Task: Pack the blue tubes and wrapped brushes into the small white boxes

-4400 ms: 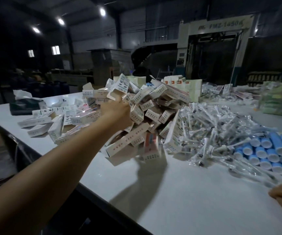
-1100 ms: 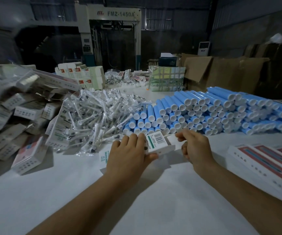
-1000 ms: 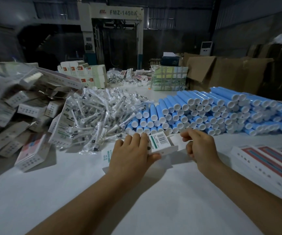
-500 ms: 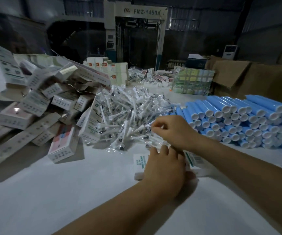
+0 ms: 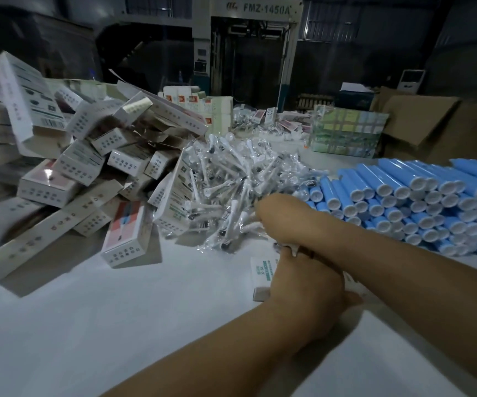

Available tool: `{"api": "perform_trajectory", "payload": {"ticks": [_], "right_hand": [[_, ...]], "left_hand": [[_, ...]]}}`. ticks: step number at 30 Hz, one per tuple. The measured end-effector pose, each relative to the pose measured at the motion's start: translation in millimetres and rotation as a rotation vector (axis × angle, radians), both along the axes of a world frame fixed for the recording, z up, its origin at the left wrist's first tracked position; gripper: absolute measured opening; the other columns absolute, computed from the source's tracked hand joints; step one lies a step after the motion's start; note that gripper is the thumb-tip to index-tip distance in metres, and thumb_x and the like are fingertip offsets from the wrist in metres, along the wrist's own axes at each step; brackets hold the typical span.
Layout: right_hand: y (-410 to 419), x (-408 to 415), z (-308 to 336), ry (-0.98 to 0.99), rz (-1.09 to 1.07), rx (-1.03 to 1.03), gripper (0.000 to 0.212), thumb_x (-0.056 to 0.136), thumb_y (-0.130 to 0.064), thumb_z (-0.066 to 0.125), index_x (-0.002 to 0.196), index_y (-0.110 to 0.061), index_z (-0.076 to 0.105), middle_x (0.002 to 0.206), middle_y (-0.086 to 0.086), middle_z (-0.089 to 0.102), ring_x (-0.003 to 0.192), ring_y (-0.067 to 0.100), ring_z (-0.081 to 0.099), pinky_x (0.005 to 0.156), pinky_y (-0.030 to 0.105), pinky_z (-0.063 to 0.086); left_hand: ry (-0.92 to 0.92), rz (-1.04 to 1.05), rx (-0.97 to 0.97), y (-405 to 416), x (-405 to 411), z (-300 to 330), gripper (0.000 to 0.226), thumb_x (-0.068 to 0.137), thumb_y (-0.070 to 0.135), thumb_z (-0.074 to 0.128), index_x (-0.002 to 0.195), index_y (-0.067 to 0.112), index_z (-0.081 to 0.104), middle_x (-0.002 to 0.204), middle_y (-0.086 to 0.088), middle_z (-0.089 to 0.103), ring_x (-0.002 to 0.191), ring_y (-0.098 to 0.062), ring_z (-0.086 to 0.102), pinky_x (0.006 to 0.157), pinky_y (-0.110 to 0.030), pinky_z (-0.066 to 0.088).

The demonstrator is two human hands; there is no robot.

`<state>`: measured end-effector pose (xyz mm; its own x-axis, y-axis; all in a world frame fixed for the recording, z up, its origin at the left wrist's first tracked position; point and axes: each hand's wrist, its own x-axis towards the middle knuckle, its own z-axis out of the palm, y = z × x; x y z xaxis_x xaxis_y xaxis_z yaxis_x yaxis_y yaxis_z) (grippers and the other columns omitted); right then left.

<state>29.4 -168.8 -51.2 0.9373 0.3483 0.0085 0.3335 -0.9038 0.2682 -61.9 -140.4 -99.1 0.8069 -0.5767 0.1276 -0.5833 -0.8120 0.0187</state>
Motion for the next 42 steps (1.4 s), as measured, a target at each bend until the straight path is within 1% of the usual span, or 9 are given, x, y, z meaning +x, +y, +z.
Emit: {"api": "perform_trajectory", "payload": {"ticks": [5, 8, 10, 14, 20, 26, 34, 39, 42], "right_hand": [[-30, -19, 16, -0.091, 0.02, 0.052, 0.022, 0.086, 0.006, 0.046, 0.07, -0.01, 0.044, 0.067, 0.001, 0.039, 0.062, 0.019, 0.044, 0.052, 0.027, 0.032], [-73, -41, 28, -0.17, -0.009, 0.21, 0.024, 0.09, 0.001, 0.045, 0.072, -0.015, 0.042, 0.071, 0.002, 0.043, 0.07, 0.023, 0.046, 0.053, 0.031, 0.029], [-112, -60, 27, -0.312, -0.036, 0.441, 0.012, 0.092, -0.002, 0.05, 0.084, -0.006, 0.059, 0.082, 0.01, 0.058, 0.079, 0.027, 0.053, 0.063, 0.035, 0.037], [-176, -106, -1, -0.59, -0.149, 0.84, 0.013, 0.086, 0.003, 0.063, 0.097, 0.001, 0.07, 0.089, 0.01, 0.058, 0.073, 0.015, 0.051, 0.066, 0.009, 0.035], [-197, -113, -25, -0.525, -0.115, 0.774, 0.015, 0.082, 0.007, 0.067, 0.096, 0.005, 0.072, 0.089, 0.016, 0.054, 0.077, 0.021, 0.051, 0.072, 0.013, 0.031], [-168, -112, -31, -0.476, -0.034, 0.795, 0.014, 0.083, 0.001, 0.067, 0.096, -0.001, 0.073, 0.089, 0.013, 0.056, 0.078, 0.023, 0.056, 0.073, 0.03, 0.046], [-152, -123, -30, -0.097, -0.199, 1.676, 0.043, 0.092, 0.0, 0.054, 0.132, -0.015, 0.05, 0.085, 0.001, 0.075, 0.075, 0.007, 0.071, 0.062, 0.01, 0.051], [-160, -126, -31, -0.451, -0.243, 1.517, 0.021, 0.09, -0.002, 0.056, 0.096, -0.017, 0.069, 0.075, -0.011, 0.066, 0.062, -0.001, 0.06, 0.064, 0.013, 0.05], [-153, -127, -36, -0.44, -0.248, 1.498, 0.023, 0.087, -0.002, 0.06, 0.083, -0.021, 0.072, 0.065, -0.014, 0.064, 0.054, -0.003, 0.056, 0.056, 0.009, 0.044]], "left_hand": [[-0.117, 0.021, 0.017, 2, -2, -5, 0.07, 0.093, 0.062, 0.034, 0.133, 0.006, 0.044, 0.132, -0.015, 0.05, 0.121, -0.033, 0.041, 0.1, -0.05, 0.029], [-0.194, 0.034, 0.008, 5, -2, -9, 0.071, 0.093, 0.062, 0.033, 0.138, 0.008, 0.034, 0.135, -0.013, 0.043, 0.12, -0.032, 0.04, 0.096, -0.046, 0.031], [-0.218, 0.051, 0.004, 7, 1, -10, 0.069, 0.093, 0.063, 0.031, 0.14, 0.012, 0.032, 0.134, -0.009, 0.044, 0.118, -0.03, 0.041, 0.093, -0.043, 0.031], [-0.233, 0.101, -0.041, 10, 8, -9, 0.064, 0.09, 0.068, 0.028, 0.132, 0.021, 0.036, 0.127, 0.0, 0.046, 0.115, -0.023, 0.043, 0.089, -0.037, 0.03], [-0.292, 0.169, -0.047, 12, 7, -7, 0.08, 0.08, 0.072, 0.009, 0.139, 0.023, 0.03, 0.13, 0.003, 0.045, 0.116, -0.02, 0.043, 0.09, -0.035, 0.033], [-0.341, 0.11, -0.017, 5, -3, -8, 0.083, 0.077, 0.073, 0.003, 0.139, 0.023, 0.029, 0.131, 0.004, 0.045, 0.114, -0.019, 0.042, 0.089, -0.033, 0.031], [-0.361, 0.105, -0.034, 3, -1, -10, 0.078, 0.08, 0.072, 0.011, 0.137, 0.024, 0.031, 0.128, 0.005, 0.046, 0.112, -0.019, 0.043, 0.089, -0.033, 0.032], [-0.372, 0.202, -0.117, 8, 4, -7, 0.08, 0.078, 0.072, 0.011, 0.136, 0.023, 0.034, 0.127, 0.003, 0.047, 0.114, -0.02, 0.044, 0.087, -0.034, 0.032], [-0.381, 0.293, -0.19, 12, 8, -6, 0.072, 0.081, 0.07, 0.019, 0.131, 0.023, 0.037, 0.126, 0.002, 0.048, 0.115, -0.021, 0.044, 0.087, -0.035, 0.031]]}}
